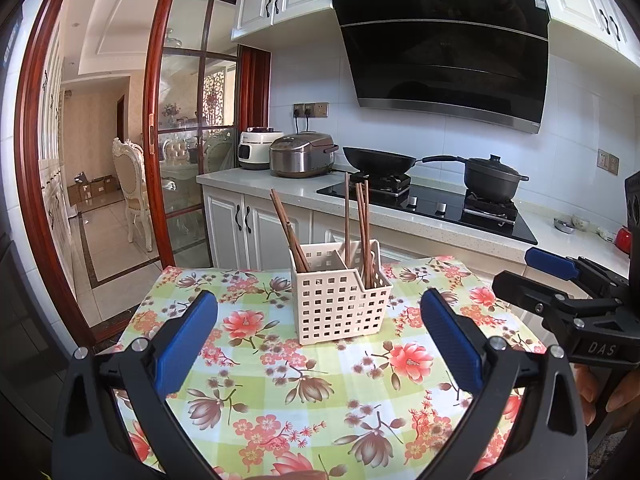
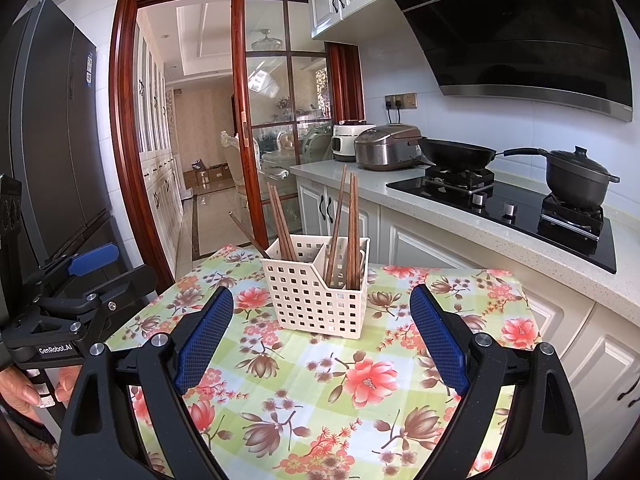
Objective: Organize utensils
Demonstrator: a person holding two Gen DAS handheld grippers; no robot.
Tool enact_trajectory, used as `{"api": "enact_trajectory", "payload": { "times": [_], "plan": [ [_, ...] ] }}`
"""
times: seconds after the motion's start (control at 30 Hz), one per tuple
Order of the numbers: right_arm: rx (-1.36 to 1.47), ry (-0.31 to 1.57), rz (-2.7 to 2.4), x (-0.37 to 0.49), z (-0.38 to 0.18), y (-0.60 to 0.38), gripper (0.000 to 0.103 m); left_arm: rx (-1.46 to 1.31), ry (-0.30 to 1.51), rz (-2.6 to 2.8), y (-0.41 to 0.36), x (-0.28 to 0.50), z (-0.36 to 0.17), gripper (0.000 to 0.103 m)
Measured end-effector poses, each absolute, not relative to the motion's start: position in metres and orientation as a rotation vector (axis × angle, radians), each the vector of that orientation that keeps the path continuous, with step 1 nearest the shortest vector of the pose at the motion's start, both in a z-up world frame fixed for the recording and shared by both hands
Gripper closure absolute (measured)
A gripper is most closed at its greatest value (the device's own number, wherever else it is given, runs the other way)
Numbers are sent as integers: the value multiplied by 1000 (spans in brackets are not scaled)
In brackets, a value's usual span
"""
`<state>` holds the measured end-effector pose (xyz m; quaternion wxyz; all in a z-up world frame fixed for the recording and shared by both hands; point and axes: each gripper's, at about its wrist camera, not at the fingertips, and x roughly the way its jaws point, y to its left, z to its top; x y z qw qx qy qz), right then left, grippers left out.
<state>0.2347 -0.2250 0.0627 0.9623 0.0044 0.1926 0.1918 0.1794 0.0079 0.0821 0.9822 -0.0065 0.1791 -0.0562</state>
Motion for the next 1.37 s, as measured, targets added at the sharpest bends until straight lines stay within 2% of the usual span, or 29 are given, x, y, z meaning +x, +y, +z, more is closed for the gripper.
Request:
{"api": "enact_trajectory", "payload": {
  "times": [1.37],
  "plan": [
    [14,389,394,233,57,-227,18,-5,371,-132,9,183,75,5]
  ]
}}
